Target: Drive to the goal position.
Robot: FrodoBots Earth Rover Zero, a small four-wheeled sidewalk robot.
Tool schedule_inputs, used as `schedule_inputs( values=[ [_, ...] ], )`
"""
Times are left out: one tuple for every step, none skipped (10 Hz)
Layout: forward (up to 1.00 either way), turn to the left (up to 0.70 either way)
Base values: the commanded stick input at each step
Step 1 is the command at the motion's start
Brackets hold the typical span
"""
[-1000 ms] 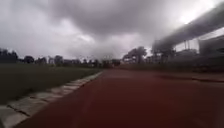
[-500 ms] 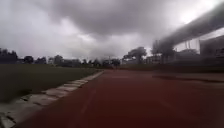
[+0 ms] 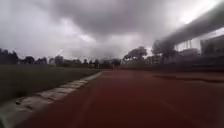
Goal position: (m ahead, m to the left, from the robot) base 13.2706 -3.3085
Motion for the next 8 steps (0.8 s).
schedule_inputs(
  values=[
    [0.5,0.0],
    [0.5,0.0],
    [0.5,0.0],
    [0.5,0.0],
    [0.5,0.0],
    [0.5,0.0],
    [0.5,0.0],
    [0.5,0.0]
  ],
)
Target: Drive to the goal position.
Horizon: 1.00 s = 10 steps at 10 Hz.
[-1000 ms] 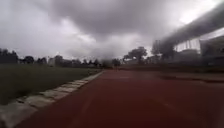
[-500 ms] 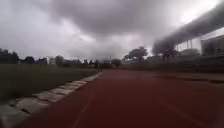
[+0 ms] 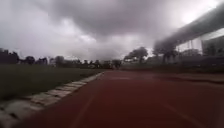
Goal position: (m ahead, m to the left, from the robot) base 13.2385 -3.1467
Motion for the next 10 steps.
schedule_inputs(
  values=[
    [0.5,0.0],
    [0.5,0.0],
    [0.5,0.0],
    [0.5,0.0],
    [0.5,0.0],
    [0.5,0.0],
    [0.5,0.0],
    [0.5,0.0],
    [0.5,0.0],
    [0.5,0.0]
  ],
)
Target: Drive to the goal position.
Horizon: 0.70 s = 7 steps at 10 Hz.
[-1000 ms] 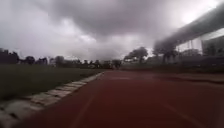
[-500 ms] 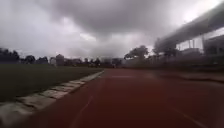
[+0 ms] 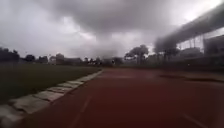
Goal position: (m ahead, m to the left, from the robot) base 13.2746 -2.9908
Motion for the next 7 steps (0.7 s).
schedule_inputs(
  values=[
    [0.5,0.0],
    [0.5,0.0],
    [0.5,0.0],
    [0.5,0.0],
    [0.5,0.0],
    [0.5,0.0],
    [0.5,0.0]
  ],
)
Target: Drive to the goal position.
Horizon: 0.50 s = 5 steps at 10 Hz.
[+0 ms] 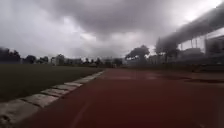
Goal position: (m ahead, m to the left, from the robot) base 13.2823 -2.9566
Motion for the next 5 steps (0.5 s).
schedule_inputs(
  values=[
    [0.5,0.0],
    [0.5,0.0],
    [0.5,0.0],
    [0.5,0.0],
    [0.5,0.0]
  ],
)
